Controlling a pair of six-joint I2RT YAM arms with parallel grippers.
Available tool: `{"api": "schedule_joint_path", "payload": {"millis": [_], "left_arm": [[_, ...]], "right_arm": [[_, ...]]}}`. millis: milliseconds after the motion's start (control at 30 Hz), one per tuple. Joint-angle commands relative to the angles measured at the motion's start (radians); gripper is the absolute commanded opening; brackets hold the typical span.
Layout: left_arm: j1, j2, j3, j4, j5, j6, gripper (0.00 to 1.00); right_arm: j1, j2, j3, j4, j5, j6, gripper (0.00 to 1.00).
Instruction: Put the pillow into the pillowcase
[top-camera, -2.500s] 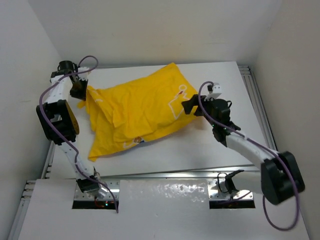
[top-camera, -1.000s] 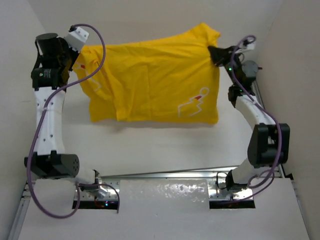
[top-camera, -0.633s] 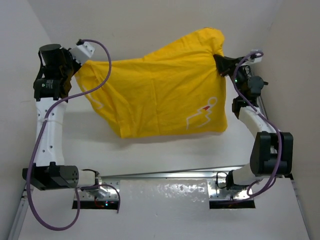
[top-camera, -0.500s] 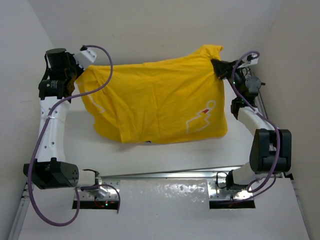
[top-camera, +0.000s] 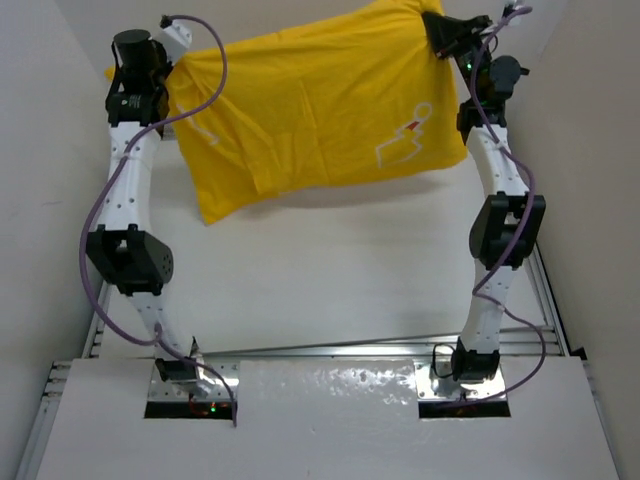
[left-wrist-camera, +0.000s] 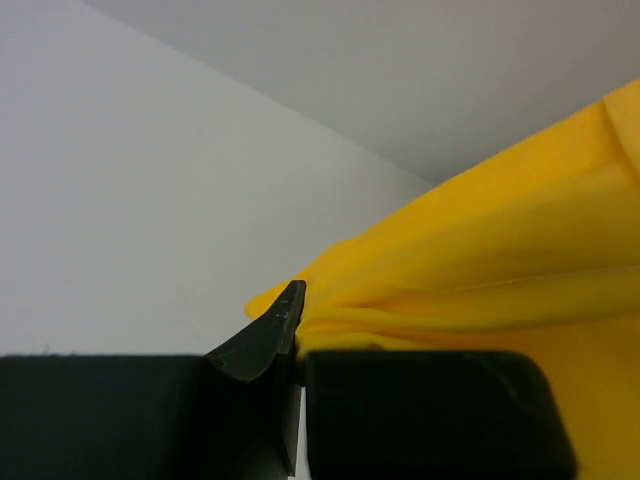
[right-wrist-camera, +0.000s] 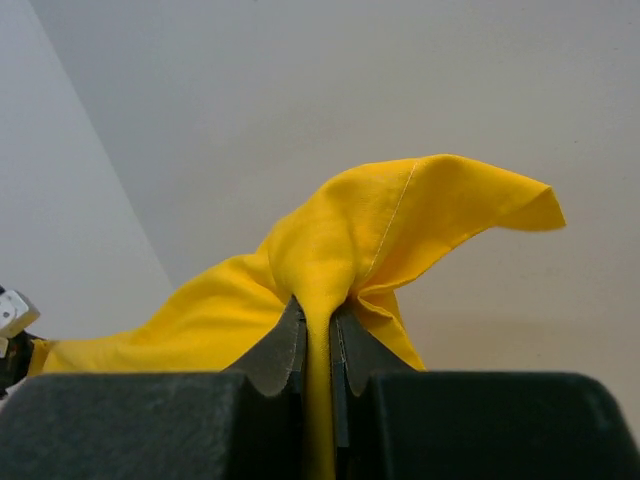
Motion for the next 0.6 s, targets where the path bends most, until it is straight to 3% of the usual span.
{"api": "schedule_joint_path", "payload": {"millis": [0,33,100,133,167,200,233,267,333,367,433,500,533,567], "left_arm": [[-0.022,0.087,0.252,0.171,-0.183,-0.011,0.00],[-0.028,0.120,0.284,0.185,-0.192,-0.009,0.00],[-0.033,0.077,0.282,0.188,-0.144,-0.028,0.00],[-0.033,0.034,0.172,0.184,-0.106,-0.050,0.00],[-0.033,-0.015,0.083,0.181,-0.061,-0.049,0.00],[-0.036,-0.145,-0.026,0.173,0.056,-0.035,0.00],[-0.046,-0.219,-0.136,0.167,0.108,0.042,0.00],[-0.059,-0.322,-0.339,0.073,0.158,0.085,0.00],[-0.065,-0.387,-0.514,-0.099,0.183,0.129,0.00],[-0.076,-0.426,-0.586,-0.184,0.214,0.155,0.00],[-0.097,-0.574,-0.846,-0.386,0.272,0.231,0.05],[-0.102,-0.722,-0.990,-0.603,0.272,0.340,0.32],[-0.103,-0.773,-1.109,-0.663,0.239,0.357,0.70],[-0.103,-0.818,-1.160,-0.731,0.132,0.368,0.99]], "right_arm": [[-0.002,0.070,0.232,0.006,0.073,0.031,0.00],[0.002,0.051,0.211,0.049,0.067,0.012,0.00],[0.013,-0.083,-0.020,0.144,0.008,-0.052,0.00],[0.015,-0.144,-0.129,0.250,-0.018,-0.075,0.00],[0.016,-0.206,-0.381,0.303,-0.044,-0.103,0.00],[0.016,-0.269,-0.522,0.345,-0.077,-0.165,0.03],[0.016,-0.399,-0.652,0.407,-0.078,-0.190,0.10],[0.016,-0.460,-0.919,0.438,-0.063,-0.226,0.27],[0.016,-0.628,-1.166,0.546,-0.030,-0.227,0.56],[0.015,-0.679,-1.390,0.592,-0.013,-0.221,0.76],[0.016,-0.841,-1.579,0.682,0.072,-0.172,0.84],[0.015,-0.952,-1.754,0.645,0.128,-0.149,0.91],[0.013,-1.009,-1.781,0.596,0.176,-0.146,0.97],[0.013,-1.132,-1.804,0.521,0.209,-0.134,0.99]]}}
